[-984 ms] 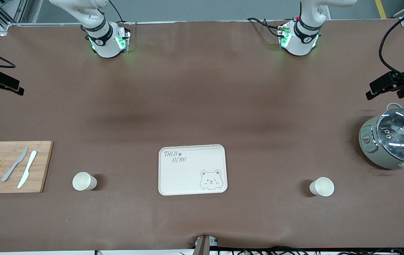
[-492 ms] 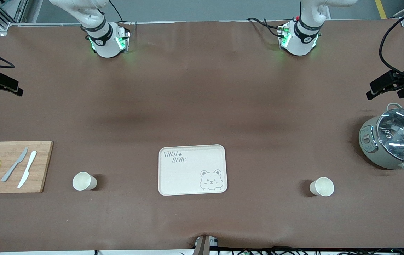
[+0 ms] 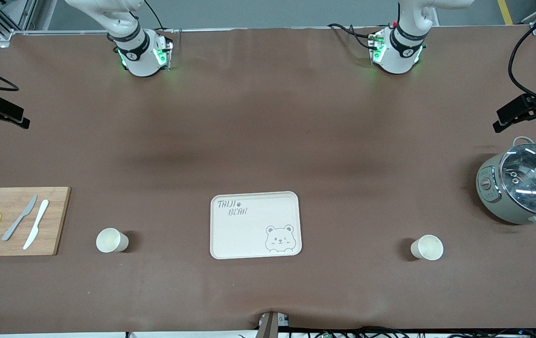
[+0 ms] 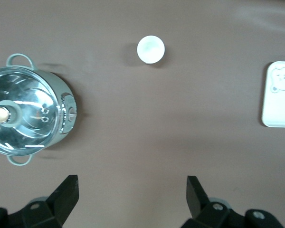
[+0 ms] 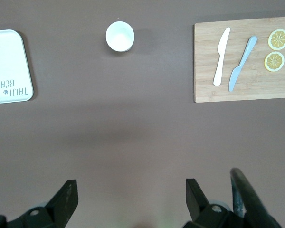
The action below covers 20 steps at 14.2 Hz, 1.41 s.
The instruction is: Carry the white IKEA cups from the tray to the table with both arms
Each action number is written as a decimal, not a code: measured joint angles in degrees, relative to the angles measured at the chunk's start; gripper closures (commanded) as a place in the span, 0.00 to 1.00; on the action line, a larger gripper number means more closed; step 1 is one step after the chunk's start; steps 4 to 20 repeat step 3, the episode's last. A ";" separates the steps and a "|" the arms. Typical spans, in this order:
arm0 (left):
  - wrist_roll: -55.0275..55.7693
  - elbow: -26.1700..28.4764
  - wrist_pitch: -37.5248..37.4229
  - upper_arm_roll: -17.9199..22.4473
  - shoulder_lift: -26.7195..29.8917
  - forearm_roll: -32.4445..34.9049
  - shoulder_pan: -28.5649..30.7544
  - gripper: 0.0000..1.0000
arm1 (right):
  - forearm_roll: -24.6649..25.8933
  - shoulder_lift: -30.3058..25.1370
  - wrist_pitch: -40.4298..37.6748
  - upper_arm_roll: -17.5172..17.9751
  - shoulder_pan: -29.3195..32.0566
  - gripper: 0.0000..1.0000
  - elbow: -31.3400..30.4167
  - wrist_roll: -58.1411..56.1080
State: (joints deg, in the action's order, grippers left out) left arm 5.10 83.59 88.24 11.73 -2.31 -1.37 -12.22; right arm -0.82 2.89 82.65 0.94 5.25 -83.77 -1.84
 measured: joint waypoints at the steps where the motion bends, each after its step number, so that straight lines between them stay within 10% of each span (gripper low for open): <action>1: 0.00 0.00 0.00 -0.05 0.00 0.23 -0.01 0.00 | 0.00 0.00 0.00 0.02 0.00 0.00 0.00 0.00; 20: 0.00 0.00 0.00 -0.12 0.00 0.28 -0.02 0.00 | 0.00 0.00 0.00 0.12 0.00 0.00 0.00 0.00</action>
